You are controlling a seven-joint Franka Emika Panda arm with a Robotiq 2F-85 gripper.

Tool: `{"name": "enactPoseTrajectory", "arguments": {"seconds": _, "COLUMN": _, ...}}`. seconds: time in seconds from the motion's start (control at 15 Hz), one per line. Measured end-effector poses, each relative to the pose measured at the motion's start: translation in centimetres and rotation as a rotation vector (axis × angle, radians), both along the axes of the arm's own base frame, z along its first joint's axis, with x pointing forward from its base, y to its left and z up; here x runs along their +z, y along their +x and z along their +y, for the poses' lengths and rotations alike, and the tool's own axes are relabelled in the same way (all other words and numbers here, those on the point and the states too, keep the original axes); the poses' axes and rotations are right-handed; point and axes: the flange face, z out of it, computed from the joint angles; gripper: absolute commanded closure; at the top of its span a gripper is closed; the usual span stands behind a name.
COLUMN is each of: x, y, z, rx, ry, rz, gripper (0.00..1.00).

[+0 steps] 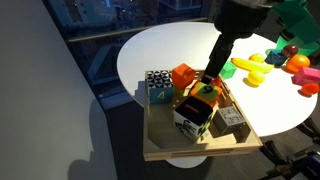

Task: Pick up the orange block on the right and put it in the wooden box

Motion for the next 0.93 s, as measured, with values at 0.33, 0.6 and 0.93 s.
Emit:
{"name": "enactPoseTrajectory", "arguments": {"seconds": 0.33, "x": 2.3, "y": 0.8, "z": -2.4, "rx": -0.063, "ry": 0.001, "rz": -0.005, "gripper": 0.0}}
{"name": "enactPoseTrajectory", "arguments": {"seconds": 0.6, "x": 4.2, "y": 1.3, "z": -5.2, "rx": -0.116, "ry": -0.018, "rz": -0.002, "gripper": 0.0}}
{"name": "enactPoseTrajectory", "arguments": {"seconds": 0.93, "x": 6.6, "y": 1.0, "z": -9.0, "rx": -0.185, "ry": -0.056, "rz": 0.03, "gripper": 0.0}}
